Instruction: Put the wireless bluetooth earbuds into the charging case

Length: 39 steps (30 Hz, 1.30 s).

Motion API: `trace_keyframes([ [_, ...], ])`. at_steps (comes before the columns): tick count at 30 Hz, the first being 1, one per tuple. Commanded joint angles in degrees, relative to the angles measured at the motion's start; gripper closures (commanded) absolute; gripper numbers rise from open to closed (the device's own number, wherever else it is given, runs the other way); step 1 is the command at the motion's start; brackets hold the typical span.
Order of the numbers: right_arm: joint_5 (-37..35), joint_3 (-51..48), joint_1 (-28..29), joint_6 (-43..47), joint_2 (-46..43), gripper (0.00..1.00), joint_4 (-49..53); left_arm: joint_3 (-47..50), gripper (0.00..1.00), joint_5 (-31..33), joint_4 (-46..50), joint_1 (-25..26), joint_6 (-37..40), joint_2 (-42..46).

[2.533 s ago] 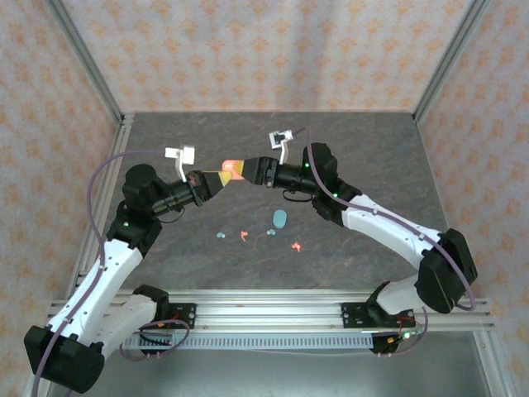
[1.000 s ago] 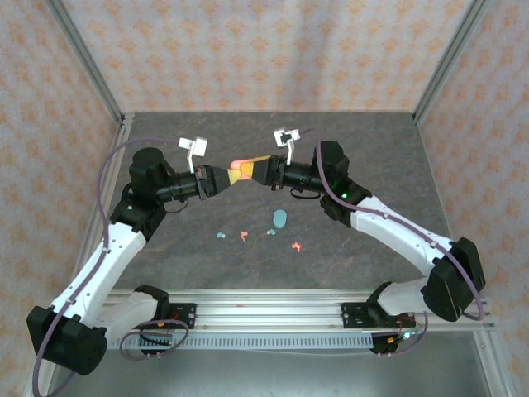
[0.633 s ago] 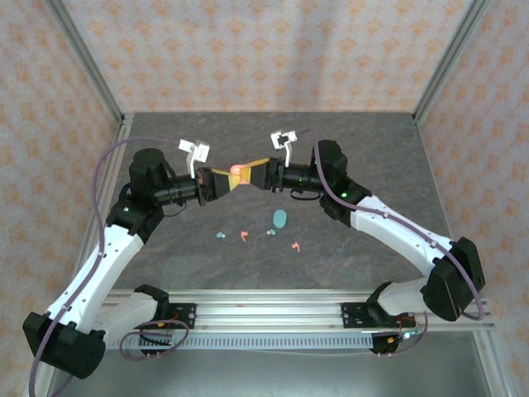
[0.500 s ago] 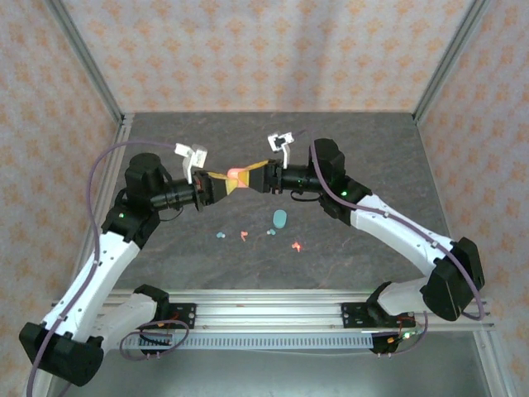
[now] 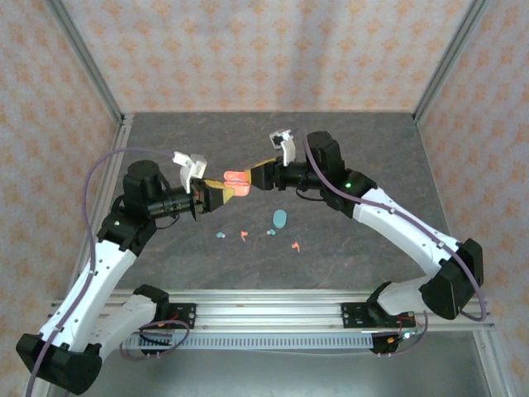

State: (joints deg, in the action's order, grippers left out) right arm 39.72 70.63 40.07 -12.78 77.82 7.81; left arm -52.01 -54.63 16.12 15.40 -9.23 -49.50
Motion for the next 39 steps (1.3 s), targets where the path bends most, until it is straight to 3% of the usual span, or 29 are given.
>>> trace_keyframes([
  [1, -2.8, 2.2, -0.2, 0.4, 0.5, 0.47, 2.8, 0.3, 1.00, 0.8, -1.1, 0.6, 2.4, 1.2],
  [7, -5.8, 3.4, -0.3, -1.4, -1.4, 0.43, 6.4, 1.0, 1.00, 4.9, 4.6, 0.6, 6.8, 1.8],
  [17, -14.1, 2.4, -1.0, -7.4, -1.2, 0.43, 11.7, 6.8, 1.00, 13.8, 4.6, 0.6, 9.5, 9.8],
  [25, -14.1, 5.2, 1.5, -17.2, 14.1, 0.56, 19.3, 9.7, 1.00, 24.4, 6.3, 0.6, 11.2, 20.2],
  [31, -20.0, 11.8, 8.1, -17.2, 25.6, 0.56, 27.7, 10.0, 1.00, 25.5, 9.5, 0.6, 11.9, 22.8],
  [39, -20.7, 17.0, 11.7, -19.2, 35.4, 0.57, 31.5, 9.9, 1.00, 25.0, 10.6, 0.6, 12.6, 21.9],
])
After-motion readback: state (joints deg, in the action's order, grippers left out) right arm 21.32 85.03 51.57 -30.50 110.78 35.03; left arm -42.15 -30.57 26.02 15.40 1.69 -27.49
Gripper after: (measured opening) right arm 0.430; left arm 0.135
